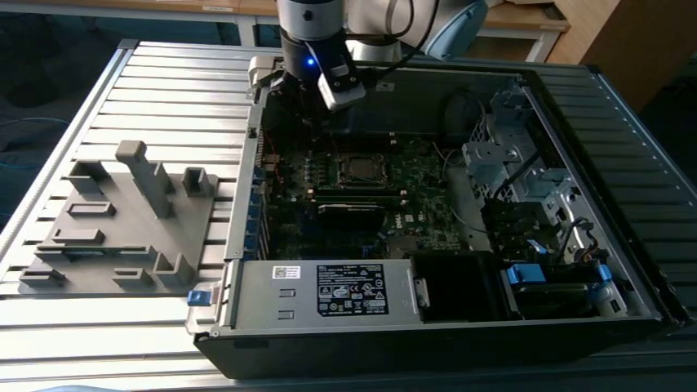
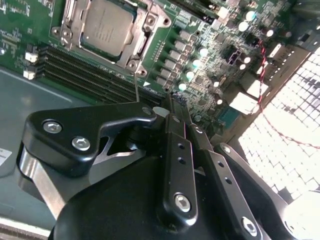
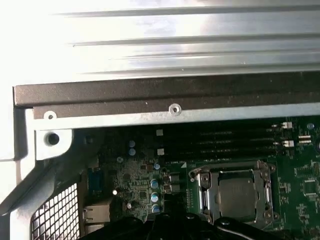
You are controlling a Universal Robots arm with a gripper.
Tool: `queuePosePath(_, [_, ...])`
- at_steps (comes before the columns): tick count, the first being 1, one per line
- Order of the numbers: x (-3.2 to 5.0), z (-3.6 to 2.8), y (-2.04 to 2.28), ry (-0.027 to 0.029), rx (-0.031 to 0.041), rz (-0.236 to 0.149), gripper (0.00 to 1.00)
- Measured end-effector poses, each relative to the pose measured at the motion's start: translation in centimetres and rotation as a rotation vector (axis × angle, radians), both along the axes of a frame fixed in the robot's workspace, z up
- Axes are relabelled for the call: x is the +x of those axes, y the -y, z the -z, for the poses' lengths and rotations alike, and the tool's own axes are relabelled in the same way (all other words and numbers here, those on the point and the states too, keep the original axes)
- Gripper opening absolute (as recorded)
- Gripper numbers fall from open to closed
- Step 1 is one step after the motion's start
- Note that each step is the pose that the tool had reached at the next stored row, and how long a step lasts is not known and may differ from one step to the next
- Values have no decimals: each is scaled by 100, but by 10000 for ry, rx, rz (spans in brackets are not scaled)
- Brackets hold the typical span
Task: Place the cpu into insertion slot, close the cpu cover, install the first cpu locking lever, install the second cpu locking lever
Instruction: 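Install the first cpu locking lever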
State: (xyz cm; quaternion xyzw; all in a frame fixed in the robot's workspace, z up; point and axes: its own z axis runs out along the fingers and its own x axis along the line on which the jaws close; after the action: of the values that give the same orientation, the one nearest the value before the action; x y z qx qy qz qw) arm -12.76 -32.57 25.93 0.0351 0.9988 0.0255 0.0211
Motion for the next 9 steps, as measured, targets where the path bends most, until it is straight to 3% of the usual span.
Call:
queuePosePath(3, [3, -1, -13, 0, 59, -95, 11])
queuePosePath(9, [3, 0, -90, 0, 66, -153, 11])
